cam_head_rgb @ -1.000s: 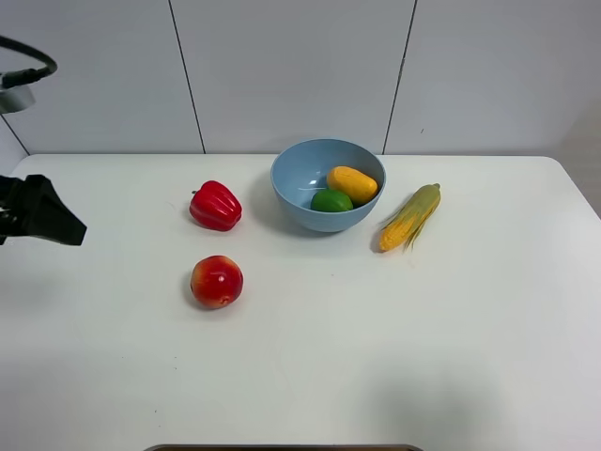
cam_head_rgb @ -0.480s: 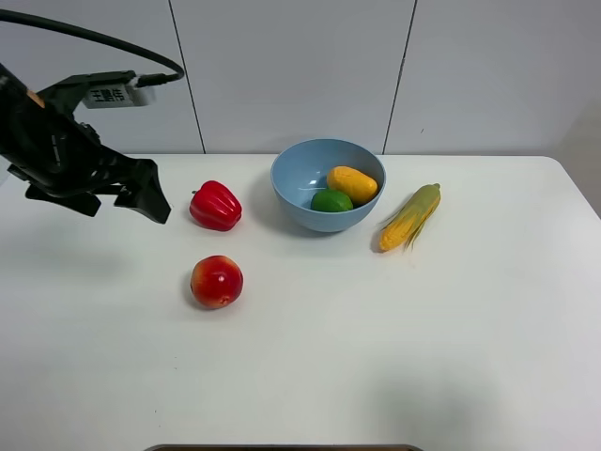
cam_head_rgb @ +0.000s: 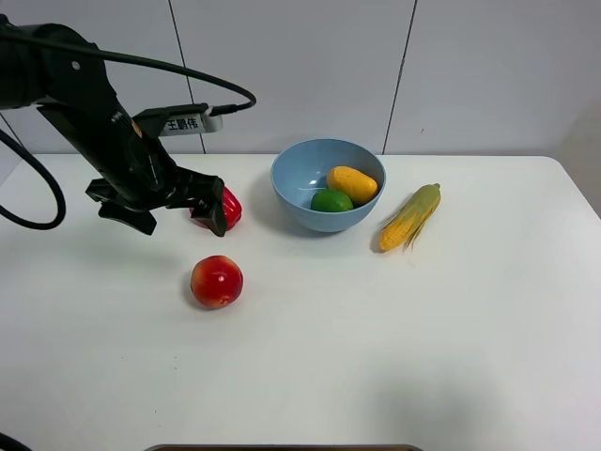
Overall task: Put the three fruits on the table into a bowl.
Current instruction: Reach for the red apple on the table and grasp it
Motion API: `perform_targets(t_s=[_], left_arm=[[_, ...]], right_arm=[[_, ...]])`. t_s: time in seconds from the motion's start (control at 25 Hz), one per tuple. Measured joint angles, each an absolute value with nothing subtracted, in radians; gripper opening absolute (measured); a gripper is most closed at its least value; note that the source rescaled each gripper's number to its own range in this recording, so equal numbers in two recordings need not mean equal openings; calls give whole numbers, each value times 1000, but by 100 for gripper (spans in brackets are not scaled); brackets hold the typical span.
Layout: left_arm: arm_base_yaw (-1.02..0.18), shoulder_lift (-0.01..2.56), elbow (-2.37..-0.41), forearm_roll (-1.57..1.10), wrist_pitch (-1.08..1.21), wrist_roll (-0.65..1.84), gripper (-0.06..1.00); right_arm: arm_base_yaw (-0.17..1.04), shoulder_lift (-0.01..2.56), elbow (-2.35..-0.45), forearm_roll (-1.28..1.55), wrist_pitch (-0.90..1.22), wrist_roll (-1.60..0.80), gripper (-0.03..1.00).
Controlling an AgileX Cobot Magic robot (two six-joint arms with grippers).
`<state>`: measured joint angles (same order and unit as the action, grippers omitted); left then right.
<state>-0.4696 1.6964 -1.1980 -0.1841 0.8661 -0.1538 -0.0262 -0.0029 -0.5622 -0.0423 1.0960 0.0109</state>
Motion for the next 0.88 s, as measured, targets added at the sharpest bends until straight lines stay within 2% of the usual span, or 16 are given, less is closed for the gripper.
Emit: perform_targets(t_s=[0.88], left_arm=[[-485, 1878, -1198, -181, 798, -183, 100]], right_arm=[[-26, -3, -562, -42, 1096, 11, 61]])
